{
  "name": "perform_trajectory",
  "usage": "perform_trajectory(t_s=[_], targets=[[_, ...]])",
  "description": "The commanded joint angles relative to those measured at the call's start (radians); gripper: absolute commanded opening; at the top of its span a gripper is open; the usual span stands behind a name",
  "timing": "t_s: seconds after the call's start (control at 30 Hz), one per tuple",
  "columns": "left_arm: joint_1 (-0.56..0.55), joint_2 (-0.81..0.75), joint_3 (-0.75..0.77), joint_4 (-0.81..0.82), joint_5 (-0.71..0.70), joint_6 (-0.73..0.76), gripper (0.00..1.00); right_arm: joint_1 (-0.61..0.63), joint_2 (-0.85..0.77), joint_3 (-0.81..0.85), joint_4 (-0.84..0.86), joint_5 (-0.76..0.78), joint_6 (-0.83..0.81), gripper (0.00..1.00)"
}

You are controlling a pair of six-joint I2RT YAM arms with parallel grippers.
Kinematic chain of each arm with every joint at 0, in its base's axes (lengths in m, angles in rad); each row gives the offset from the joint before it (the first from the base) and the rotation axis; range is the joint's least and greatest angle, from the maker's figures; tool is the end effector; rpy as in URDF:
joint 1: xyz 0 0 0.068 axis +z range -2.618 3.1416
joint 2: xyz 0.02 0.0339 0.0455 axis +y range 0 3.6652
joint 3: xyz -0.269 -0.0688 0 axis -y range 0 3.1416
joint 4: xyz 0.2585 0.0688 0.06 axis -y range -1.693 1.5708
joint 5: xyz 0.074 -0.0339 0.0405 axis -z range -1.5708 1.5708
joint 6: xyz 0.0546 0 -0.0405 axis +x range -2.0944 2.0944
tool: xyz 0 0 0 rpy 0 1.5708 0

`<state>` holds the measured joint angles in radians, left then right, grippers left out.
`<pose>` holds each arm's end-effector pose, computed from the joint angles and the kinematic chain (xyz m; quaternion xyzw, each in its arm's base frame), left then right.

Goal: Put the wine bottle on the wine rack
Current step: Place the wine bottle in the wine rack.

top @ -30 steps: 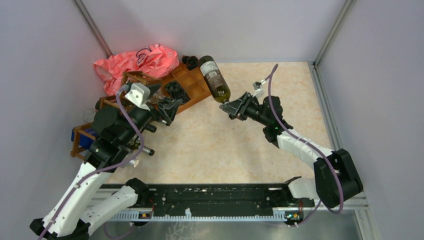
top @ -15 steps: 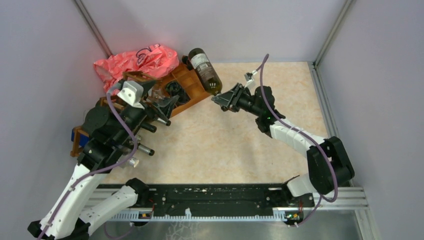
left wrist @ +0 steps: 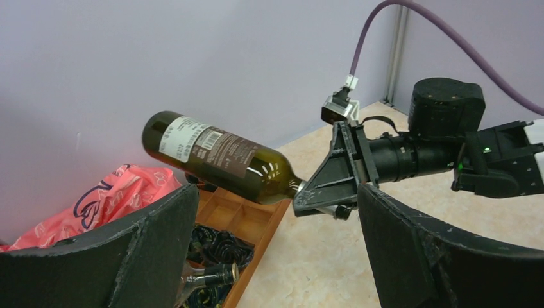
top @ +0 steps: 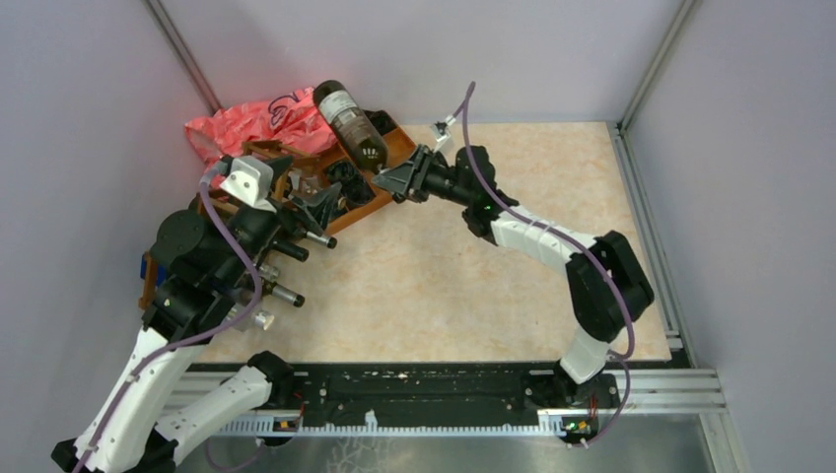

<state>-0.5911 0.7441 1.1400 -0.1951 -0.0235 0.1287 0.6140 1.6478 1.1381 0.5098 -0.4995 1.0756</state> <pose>0.1364 -0.0900 0.4764 0.2143 0.5953 -0.1702 0.7555 0.3262 0.2619 0.3080 -0.0134 0.7069 0.6284 0.3242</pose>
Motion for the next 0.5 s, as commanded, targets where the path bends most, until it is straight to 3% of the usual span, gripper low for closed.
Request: perform_trajectory(t_s=[0.0,0.47], targets=[[0.004,-0.019,0.045,-0.029,-0.051,0.018,0.99,0.061,0.07,0.184,0.212,-0.017,-0.005,0.0],[0.004,-0.071,0.082,-0.109,-0.125,0.053,0.99,0.215,0.384,0.555,0.243,-0.011,0.063,0.0]])
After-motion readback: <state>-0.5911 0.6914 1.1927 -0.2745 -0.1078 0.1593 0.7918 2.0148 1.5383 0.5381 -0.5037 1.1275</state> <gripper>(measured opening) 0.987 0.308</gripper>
